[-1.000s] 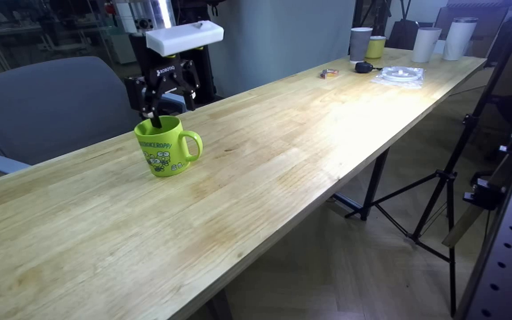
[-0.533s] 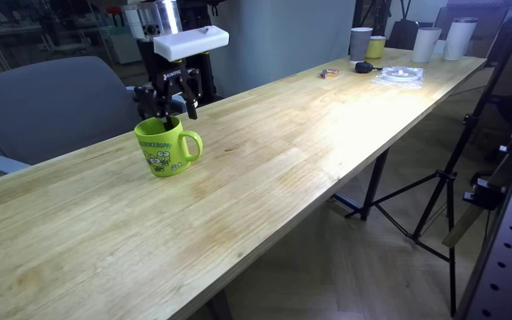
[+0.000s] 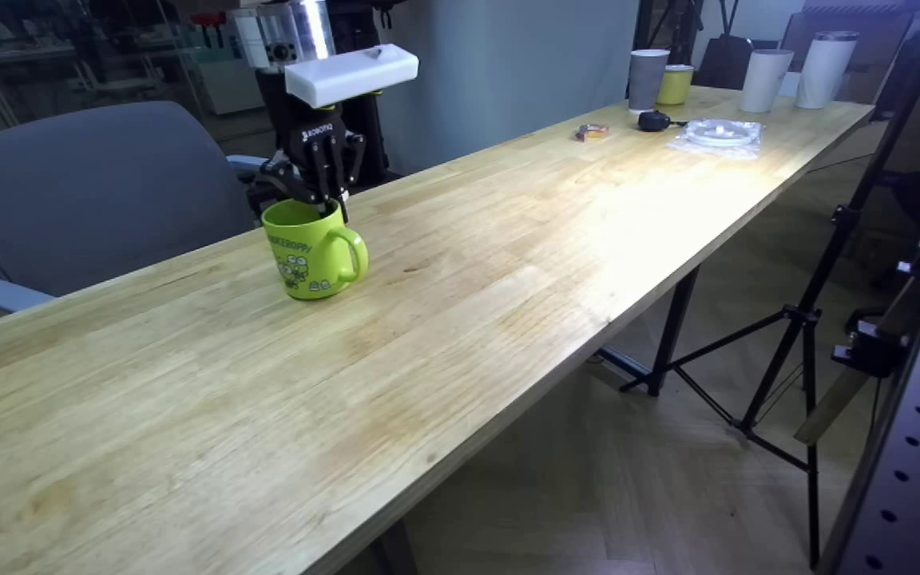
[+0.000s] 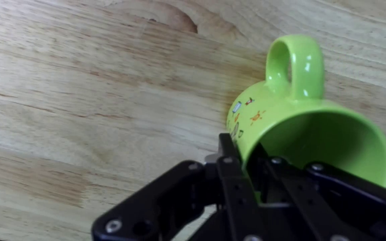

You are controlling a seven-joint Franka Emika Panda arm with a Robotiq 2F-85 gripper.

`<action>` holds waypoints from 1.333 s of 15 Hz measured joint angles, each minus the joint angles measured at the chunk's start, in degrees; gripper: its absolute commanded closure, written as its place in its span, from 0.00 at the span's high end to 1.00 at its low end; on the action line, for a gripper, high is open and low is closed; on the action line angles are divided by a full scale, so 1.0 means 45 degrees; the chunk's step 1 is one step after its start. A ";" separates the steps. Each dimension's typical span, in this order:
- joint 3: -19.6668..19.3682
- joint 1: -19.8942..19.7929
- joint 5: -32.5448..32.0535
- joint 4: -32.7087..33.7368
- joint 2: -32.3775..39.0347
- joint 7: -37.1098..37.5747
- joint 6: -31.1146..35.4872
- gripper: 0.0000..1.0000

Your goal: Move the yellow mug forwards

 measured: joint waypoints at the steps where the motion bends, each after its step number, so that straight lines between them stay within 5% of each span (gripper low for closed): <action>1: -0.0021 -0.0019 0.0005 0.0008 -0.0003 0.0003 -0.0022 0.02; 20: -0.0313 -0.0016 -0.0015 0.1377 -0.0097 0.0102 -0.1099 0.02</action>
